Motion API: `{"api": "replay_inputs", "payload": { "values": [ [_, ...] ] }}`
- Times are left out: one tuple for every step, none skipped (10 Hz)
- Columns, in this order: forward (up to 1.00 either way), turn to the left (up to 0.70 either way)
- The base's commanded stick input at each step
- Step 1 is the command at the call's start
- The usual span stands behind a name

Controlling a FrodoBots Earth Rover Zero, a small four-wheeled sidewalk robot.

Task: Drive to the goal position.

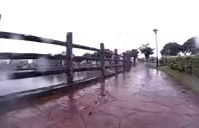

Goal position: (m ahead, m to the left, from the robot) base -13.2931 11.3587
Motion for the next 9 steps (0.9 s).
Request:
{"api": "replay_inputs", "payload": {
  "values": [
    [0.00,1.00],
    [0.00,1.00],
    [0.00,1.00],
    [0.00,1.00],
    [0.00,1.00],
    [0.00,1.00],
    [0.00,1.00],
    [0.00,1.00],
    [0.00,1.00]
  ]
}}
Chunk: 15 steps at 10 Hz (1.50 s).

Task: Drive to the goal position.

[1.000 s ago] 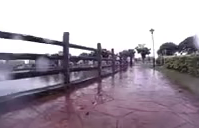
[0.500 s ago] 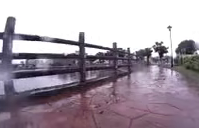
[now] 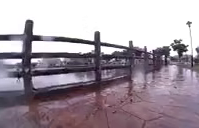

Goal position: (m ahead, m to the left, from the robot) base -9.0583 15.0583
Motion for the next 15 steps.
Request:
{"api": "replay_inputs", "payload": {
  "values": [
    [0.00,1.00],
    [0.00,1.00],
    [0.00,1.00],
    [0.00,1.00],
    [0.00,1.00],
    [0.00,1.00],
    [0.00,1.00],
    [0.00,1.00],
    [0.00,1.00],
    [0.00,1.00],
    [0.00,1.00],
    [0.00,1.00],
    [0.00,1.00],
    [0.00,1.00],
    [0.00,1.00]
  ]
}}
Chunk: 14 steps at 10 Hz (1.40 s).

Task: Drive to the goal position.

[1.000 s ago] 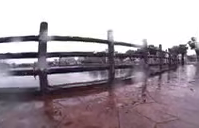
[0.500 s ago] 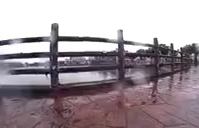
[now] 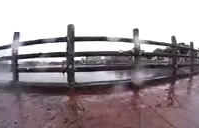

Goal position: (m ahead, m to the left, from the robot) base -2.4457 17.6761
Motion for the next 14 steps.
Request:
{"api": "replay_inputs", "payload": {
  "values": [
    [0.00,1.00],
    [0.00,1.00],
    [0.00,1.00],
    [0.00,1.00],
    [0.00,1.00],
    [0.00,1.00],
    [0.00,1.00],
    [0.00,1.00],
    [0.00,1.00],
    [0.00,1.00],
    [0.00,1.00],
    [0.00,1.00],
    [0.00,1.00],
    [0.00,1.00]
  ]
}}
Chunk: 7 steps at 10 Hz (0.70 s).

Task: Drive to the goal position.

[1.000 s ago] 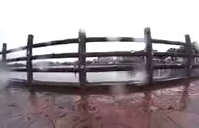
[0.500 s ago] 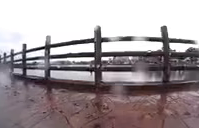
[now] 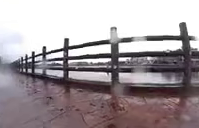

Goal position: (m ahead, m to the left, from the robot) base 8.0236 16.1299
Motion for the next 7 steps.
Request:
{"api": "replay_inputs", "payload": {
  "values": [
    [0.00,1.00],
    [0.00,1.00],
    [0.00,1.00],
    [0.00,1.00],
    [0.00,1.00],
    [0.00,1.00],
    [0.00,1.00]
  ]
}}
